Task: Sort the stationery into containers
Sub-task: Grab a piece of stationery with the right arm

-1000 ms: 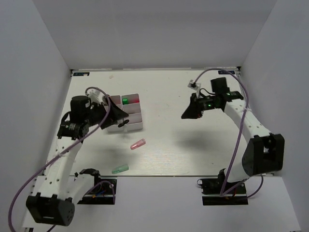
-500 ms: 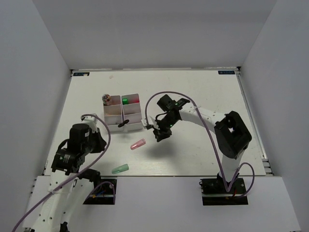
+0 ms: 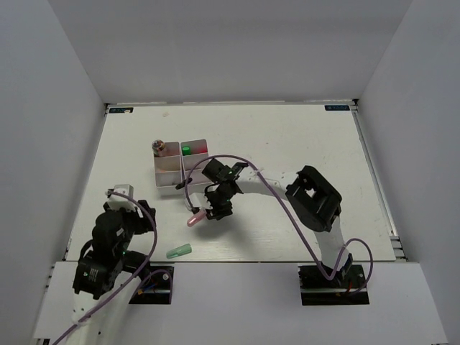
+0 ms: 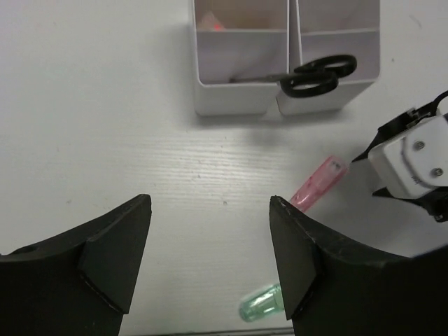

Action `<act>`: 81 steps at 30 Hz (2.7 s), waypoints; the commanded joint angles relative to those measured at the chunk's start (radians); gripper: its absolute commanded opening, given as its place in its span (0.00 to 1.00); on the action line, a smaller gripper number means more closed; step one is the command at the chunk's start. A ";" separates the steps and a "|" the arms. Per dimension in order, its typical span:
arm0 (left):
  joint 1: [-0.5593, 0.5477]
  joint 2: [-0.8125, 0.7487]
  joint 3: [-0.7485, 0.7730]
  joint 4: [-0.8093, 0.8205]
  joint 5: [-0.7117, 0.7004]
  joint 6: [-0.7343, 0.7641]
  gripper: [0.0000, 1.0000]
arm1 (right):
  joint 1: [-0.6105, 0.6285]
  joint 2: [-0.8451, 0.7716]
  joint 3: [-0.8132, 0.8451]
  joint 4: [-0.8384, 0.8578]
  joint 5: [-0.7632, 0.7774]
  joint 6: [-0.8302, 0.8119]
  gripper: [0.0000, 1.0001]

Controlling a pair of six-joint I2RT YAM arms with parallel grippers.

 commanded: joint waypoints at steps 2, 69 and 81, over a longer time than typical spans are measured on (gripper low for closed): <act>-0.019 -0.076 -0.026 0.047 -0.096 0.026 0.79 | 0.023 0.027 0.072 0.066 0.076 0.043 0.54; -0.020 -0.065 0.069 -0.097 0.048 -0.109 0.80 | 0.100 -0.102 0.074 -0.172 0.214 0.187 0.00; -0.020 -0.047 0.060 -0.084 0.070 -0.123 0.81 | 0.044 -0.237 0.054 -0.028 0.497 0.195 0.00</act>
